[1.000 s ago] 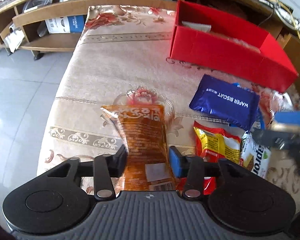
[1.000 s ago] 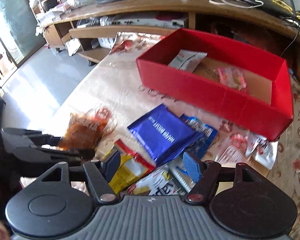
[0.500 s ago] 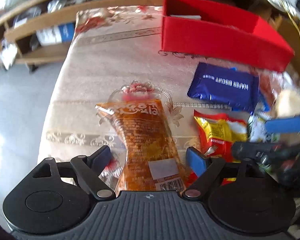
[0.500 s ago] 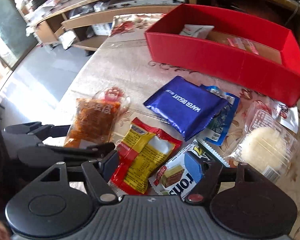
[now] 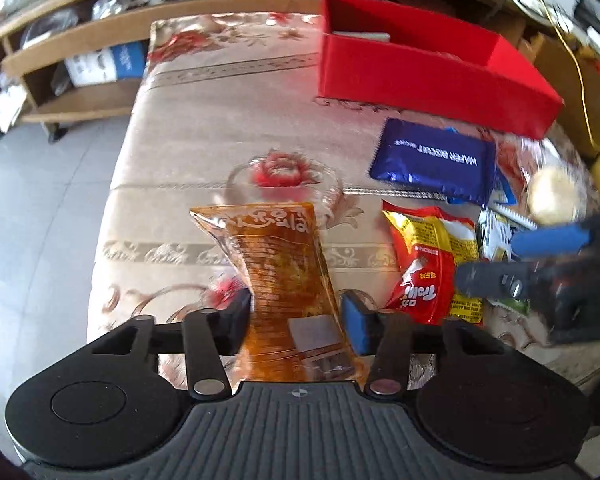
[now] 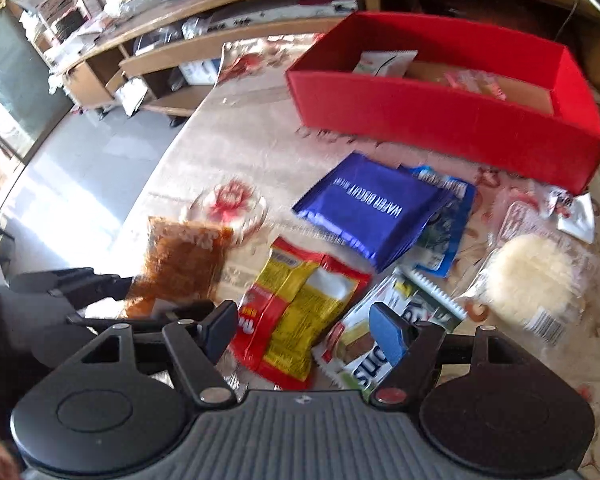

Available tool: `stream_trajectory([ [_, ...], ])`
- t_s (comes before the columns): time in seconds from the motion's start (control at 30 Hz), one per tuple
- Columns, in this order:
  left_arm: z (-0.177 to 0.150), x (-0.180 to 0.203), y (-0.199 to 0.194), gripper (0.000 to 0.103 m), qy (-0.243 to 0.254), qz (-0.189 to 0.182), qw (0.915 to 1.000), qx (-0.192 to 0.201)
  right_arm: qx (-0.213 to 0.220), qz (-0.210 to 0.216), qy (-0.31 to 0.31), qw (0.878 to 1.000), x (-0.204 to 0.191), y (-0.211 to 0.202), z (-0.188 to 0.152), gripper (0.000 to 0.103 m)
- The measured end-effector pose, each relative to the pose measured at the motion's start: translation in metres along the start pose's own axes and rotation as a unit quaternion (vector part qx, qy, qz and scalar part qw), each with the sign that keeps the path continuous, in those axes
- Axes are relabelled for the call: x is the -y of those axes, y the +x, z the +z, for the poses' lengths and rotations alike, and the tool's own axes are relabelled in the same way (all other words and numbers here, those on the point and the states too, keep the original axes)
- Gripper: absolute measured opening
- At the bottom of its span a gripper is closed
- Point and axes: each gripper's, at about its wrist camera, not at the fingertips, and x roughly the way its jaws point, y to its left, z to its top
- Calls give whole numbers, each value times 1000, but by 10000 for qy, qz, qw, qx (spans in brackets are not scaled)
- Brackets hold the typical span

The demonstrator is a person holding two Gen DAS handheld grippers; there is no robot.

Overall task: Organize snacks
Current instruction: 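Lift the orange bag with left tool while right tool grasps the red-yellow bag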

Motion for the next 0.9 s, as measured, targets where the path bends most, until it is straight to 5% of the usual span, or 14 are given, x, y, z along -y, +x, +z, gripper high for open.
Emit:
stream_trajectory([
  [0.2,-3,-4,-3,55,-268,-303,9992,-76,-155,79,-39,9998,-7,11,-5,70],
  [0.33,-5,-14,-4,75,-500,-97,9987,-84,-145,-47,-49,9999,-16,19,-2,71],
  [0.57,-6,-24,-4,82,-600,-130,9981,-110,-145,-244,55,9996,-23,22,2,74],
  [0.63,-7,-19,-2,100,-417,-249,9986,-207,-170,-267,125,9994,-20,19,3,74],
  [0.77,-11,-8,-3,101,-24,-197,9994,-269,-326,-363,144,9987,-31,29,11,78],
  [0.9,-15,-19,-5,101,-208,-286,9991,-220,-609,-428,-81,9972,-47,52,9,77],
])
